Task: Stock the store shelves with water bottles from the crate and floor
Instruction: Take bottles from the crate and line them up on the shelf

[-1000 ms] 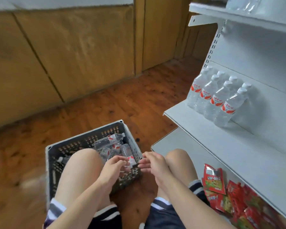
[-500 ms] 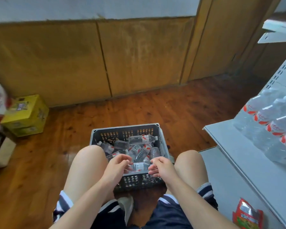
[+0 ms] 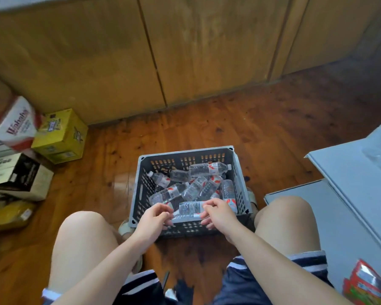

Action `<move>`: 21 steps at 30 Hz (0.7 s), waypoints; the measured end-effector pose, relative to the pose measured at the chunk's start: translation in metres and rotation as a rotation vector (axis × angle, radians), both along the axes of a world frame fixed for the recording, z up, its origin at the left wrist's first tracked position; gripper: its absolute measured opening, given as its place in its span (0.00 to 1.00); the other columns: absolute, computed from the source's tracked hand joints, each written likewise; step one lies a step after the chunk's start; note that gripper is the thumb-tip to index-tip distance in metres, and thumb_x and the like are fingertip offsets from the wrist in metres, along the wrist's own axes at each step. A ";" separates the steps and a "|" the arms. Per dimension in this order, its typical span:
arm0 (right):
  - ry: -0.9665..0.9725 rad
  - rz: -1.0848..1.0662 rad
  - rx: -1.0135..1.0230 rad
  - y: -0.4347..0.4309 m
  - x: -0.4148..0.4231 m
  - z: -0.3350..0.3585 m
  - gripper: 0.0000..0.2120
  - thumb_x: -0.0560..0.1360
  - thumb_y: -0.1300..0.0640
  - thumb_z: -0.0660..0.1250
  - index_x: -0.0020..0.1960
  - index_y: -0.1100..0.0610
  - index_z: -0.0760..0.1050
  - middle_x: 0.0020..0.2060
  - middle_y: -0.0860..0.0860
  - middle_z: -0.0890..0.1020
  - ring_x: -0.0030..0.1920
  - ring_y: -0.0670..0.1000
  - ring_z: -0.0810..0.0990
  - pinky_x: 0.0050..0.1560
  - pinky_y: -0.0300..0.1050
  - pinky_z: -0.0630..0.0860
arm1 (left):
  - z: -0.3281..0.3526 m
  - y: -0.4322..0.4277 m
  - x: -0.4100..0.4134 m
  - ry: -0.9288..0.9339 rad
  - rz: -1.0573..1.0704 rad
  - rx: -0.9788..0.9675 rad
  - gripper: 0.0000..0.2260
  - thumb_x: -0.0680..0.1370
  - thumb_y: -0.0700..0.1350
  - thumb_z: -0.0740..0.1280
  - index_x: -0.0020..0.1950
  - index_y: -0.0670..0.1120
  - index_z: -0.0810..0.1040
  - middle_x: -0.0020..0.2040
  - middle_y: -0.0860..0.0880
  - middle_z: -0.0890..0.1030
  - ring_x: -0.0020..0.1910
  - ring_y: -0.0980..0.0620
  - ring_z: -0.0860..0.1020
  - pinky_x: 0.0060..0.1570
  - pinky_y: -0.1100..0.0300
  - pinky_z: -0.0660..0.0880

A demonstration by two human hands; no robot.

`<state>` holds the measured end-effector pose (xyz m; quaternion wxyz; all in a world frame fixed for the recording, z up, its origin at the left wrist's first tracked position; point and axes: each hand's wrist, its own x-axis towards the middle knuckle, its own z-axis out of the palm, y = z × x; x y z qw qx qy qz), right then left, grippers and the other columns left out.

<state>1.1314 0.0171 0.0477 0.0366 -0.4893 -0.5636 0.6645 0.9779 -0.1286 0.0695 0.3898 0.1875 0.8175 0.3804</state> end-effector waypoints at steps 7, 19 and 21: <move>-0.144 -0.009 -0.002 0.039 -0.034 -0.047 0.05 0.83 0.59 0.60 0.53 0.57 0.75 0.39 0.56 0.82 0.33 0.51 0.79 0.31 0.41 0.76 | -0.060 0.014 -0.046 -0.115 -0.003 -0.128 0.08 0.79 0.34 0.61 0.49 0.42 0.79 0.48 0.41 0.83 0.39 0.49 0.81 0.39 0.59 0.76; -0.661 0.513 0.289 0.122 -0.081 -0.188 0.12 0.81 0.59 0.62 0.64 0.56 0.75 0.57 0.55 0.82 0.56 0.57 0.79 0.55 0.48 0.76 | -0.199 0.099 -0.129 -0.090 -0.226 -0.475 0.07 0.80 0.44 0.63 0.55 0.48 0.78 0.49 0.48 0.83 0.47 0.46 0.80 0.46 0.54 0.75; -0.676 0.661 0.326 0.136 -0.091 -0.212 0.18 0.80 0.60 0.62 0.70 0.57 0.71 0.65 0.55 0.77 0.64 0.57 0.75 0.62 0.49 0.73 | -0.225 0.114 -0.135 -0.105 -0.285 -0.518 0.12 0.81 0.44 0.62 0.64 0.46 0.75 0.54 0.47 0.80 0.50 0.47 0.78 0.48 0.57 0.72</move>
